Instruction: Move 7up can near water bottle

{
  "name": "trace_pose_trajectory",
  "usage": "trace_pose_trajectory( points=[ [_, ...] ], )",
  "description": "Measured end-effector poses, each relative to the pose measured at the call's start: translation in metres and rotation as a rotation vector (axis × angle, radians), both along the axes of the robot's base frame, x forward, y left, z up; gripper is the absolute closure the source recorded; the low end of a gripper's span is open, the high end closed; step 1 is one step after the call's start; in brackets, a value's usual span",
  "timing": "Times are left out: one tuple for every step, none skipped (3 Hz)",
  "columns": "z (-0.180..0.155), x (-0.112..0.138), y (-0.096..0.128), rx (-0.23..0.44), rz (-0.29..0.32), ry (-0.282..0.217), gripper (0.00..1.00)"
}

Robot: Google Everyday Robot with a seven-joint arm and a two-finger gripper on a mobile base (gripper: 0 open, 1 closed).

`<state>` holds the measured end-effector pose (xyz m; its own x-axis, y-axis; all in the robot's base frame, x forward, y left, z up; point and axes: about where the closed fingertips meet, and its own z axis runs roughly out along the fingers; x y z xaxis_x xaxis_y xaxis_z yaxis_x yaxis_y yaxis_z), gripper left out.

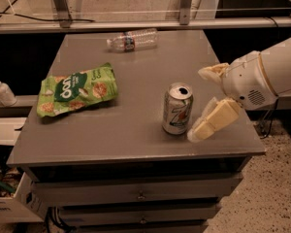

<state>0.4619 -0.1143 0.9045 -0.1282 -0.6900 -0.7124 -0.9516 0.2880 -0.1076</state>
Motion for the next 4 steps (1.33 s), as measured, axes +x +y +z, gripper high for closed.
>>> trace_pose_trajectory(
  points=[
    [0.0,0.0,0.0,0.002,0.0,0.0,0.0],
    [-0.017,0.0,-0.001,0.064,-0.018,-0.01,0.0],
    [-0.036,0.007,0.0,0.15,-0.039,-0.028,0.0],
    [-0.049,0.019,0.007,0.21,-0.047,-0.037,0.0]
  ],
)
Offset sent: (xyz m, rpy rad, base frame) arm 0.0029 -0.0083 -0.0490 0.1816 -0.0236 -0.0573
